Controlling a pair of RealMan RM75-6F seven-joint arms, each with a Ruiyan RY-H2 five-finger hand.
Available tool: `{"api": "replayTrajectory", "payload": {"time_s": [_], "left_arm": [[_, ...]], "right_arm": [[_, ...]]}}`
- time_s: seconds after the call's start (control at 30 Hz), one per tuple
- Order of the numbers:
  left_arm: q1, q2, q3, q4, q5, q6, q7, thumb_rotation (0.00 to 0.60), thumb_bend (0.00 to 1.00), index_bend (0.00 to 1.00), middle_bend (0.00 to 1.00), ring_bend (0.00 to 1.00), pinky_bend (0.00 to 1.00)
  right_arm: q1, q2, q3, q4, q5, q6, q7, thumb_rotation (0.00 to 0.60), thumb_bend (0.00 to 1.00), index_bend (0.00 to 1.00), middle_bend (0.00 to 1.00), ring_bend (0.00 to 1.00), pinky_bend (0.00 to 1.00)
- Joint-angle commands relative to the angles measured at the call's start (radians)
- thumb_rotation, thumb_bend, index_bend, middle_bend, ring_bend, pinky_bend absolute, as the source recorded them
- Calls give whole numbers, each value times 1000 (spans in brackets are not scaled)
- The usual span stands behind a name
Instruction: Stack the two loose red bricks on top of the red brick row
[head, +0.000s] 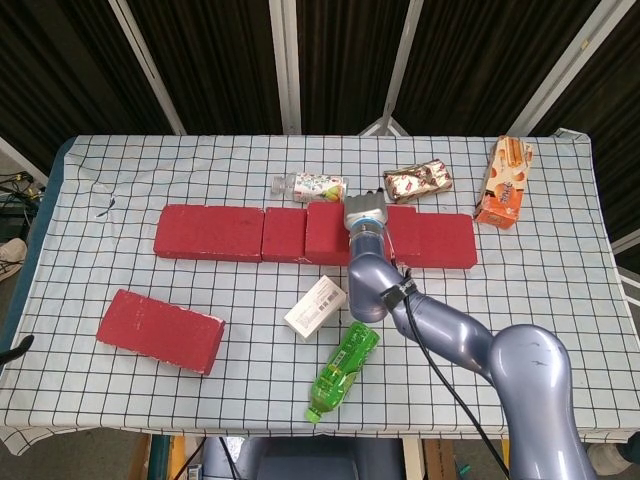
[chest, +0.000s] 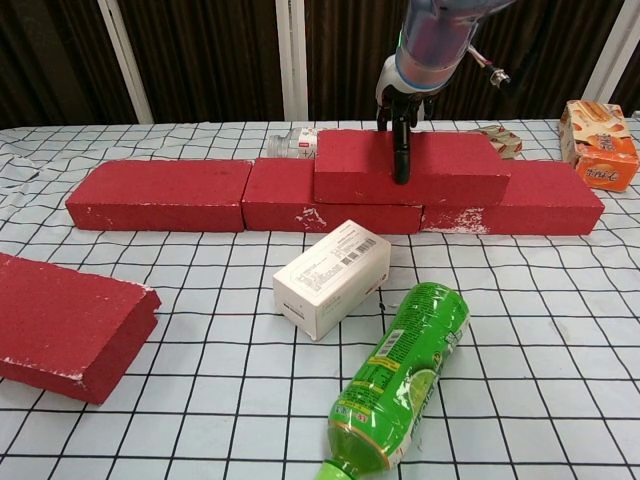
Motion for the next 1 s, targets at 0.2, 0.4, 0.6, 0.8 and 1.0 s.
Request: {"api": "replayTrajectory", "payload": {"time_s": [0.2, 0.4, 0.6, 0.8, 1.0], "left_arm": [[1, 0, -1, -1, -3, 2, 1, 600, 134, 86, 0, 0, 99], [1, 1, -2, -2, -8, 3, 3, 600, 133, 86, 0, 0, 99], [0, 0, -2, -2, -9, 3, 5, 600, 133, 86, 0, 0, 100], [0, 0, -2, -2, -11, 3, 6, 600, 134, 86, 0, 0, 99], [0, 0, -1, -3, -10, 6, 6, 600, 133, 86, 0, 0, 99]], "right_arm": [[-4, -3, 14, 2, -8, 10, -9, 600, 339, 263, 190, 15, 0], [-6, -16, 23, 18, -29, 7, -4, 600, 338, 261, 190, 15, 0], [-9, -23, 31, 28, -42, 1, -4, 600, 338, 237, 188, 15, 0], [-12, -28, 39, 33, -42, 3, -12, 600, 339, 181, 161, 3, 0], [-15, -29, 50, 33, -35, 6, -22, 600, 338, 139, 125, 0, 0]]}}
